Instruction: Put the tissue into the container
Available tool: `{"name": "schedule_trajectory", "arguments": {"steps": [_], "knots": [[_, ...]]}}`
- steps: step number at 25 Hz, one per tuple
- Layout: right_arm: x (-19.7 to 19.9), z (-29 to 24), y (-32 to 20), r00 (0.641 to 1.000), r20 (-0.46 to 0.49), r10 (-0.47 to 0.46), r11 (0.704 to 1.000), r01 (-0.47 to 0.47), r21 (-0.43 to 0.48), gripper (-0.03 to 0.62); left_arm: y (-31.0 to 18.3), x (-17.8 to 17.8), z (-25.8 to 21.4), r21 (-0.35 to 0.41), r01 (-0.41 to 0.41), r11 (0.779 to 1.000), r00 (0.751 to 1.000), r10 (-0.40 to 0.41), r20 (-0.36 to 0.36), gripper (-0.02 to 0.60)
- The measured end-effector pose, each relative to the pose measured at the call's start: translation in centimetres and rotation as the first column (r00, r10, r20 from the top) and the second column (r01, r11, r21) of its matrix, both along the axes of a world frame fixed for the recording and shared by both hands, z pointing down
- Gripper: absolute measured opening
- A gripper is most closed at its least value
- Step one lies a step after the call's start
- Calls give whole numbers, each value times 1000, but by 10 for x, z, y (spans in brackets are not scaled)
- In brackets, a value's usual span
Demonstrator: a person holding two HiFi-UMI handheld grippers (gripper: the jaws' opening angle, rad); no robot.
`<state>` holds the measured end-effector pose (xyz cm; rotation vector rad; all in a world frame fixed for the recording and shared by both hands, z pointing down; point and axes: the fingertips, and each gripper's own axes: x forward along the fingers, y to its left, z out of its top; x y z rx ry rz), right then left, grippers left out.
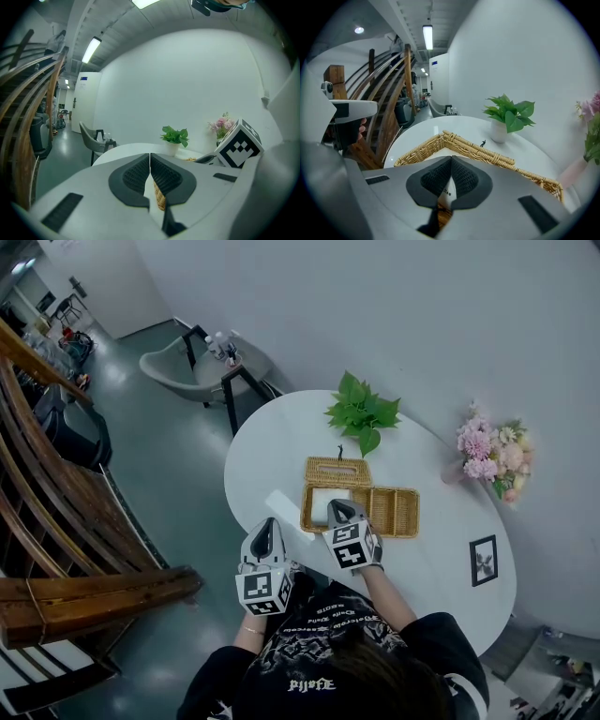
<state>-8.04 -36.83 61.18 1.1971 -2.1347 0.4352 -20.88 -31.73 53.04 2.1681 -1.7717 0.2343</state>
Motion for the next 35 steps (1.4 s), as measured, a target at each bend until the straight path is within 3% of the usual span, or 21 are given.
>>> {"name": "schedule_trajectory", "arguments": {"steps": [11,19,31,35], "knots": [[-3,12,0,998,-60,-7,997,2,-75,38,1,-4,8,-14,0,1000,1000,0,-10,25],[1,3,5,1000,16,24,994,-22,-111,101,-2,-2,11,-24,-25,999,999,25,-26,25],[50,-31,20,980,88,181,980,-187,68,110,-12,42,14,-23,-190,982,981,188,-51,25],[62,-38,29,968,105,228,964,-239,115,73,-10,56,15,-18,-239,971,970,238,-41,25]]}}
